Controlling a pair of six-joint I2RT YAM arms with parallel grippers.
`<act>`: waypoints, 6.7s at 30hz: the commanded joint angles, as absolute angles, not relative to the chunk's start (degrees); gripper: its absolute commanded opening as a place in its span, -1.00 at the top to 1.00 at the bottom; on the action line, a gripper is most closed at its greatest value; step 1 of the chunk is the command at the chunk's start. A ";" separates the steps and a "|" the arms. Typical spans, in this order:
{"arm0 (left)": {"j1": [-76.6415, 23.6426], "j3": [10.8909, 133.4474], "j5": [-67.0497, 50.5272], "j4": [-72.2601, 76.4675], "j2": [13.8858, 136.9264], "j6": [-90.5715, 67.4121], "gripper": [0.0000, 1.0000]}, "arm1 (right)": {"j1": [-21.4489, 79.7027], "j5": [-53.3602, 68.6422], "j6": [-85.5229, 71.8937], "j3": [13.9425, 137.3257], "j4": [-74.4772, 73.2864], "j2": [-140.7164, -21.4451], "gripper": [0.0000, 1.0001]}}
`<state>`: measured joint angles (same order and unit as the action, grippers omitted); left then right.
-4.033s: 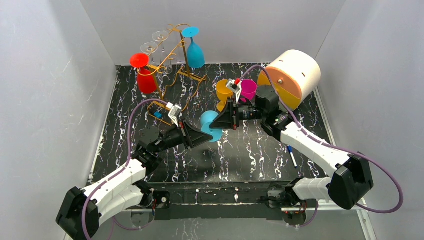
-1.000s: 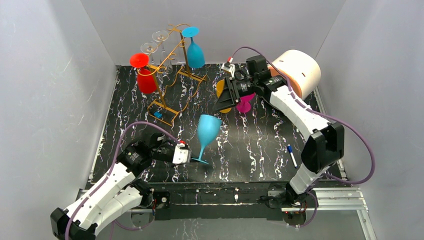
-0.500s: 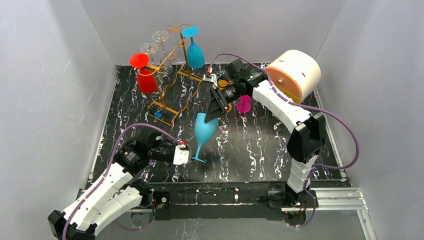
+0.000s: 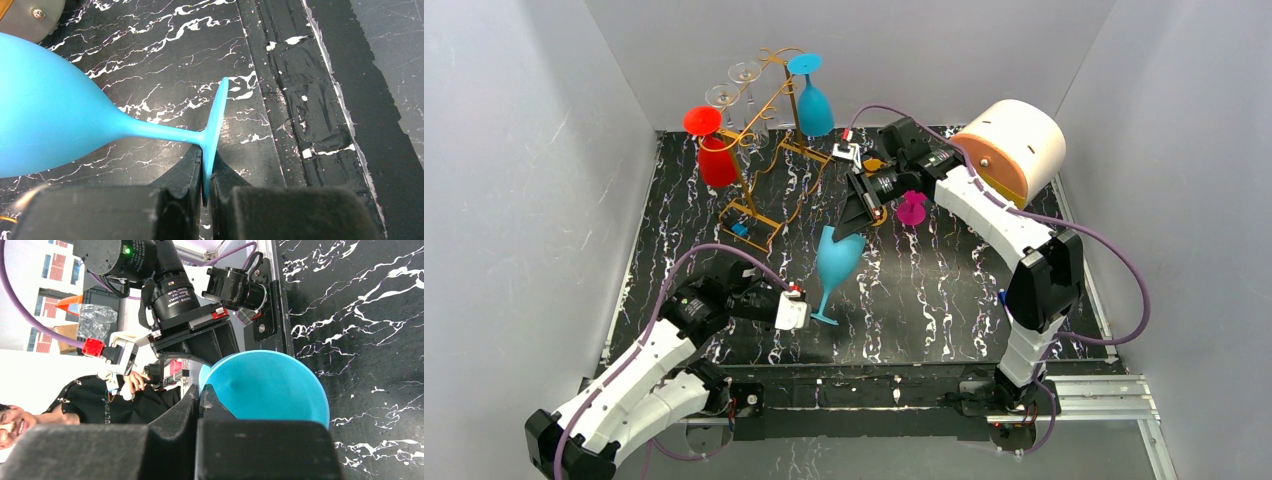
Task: Take the wine glass off the wine glass rack
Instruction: Place the wine glass at the center of the board, then pick up the wine glass from the wine rack.
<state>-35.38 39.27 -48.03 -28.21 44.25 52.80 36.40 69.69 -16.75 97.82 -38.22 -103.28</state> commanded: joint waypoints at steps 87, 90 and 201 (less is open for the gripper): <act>-35.24 28.80 22.71 -6.95 26.14 -1.25 -0.97 | 29.00 -12.52 -15.89 77.01 -26.66 -90.48 0.85; -35.24 28.83 22.37 -6.74 26.90 -1.07 -0.97 | 28.95 -11.80 -15.15 78.79 -29.39 -90.92 0.85; -34.63 29.40 34.38 -6.99 23.03 -6.95 -0.97 | 27.23 11.56 -61.84 139.27 7.50 -133.62 -0.52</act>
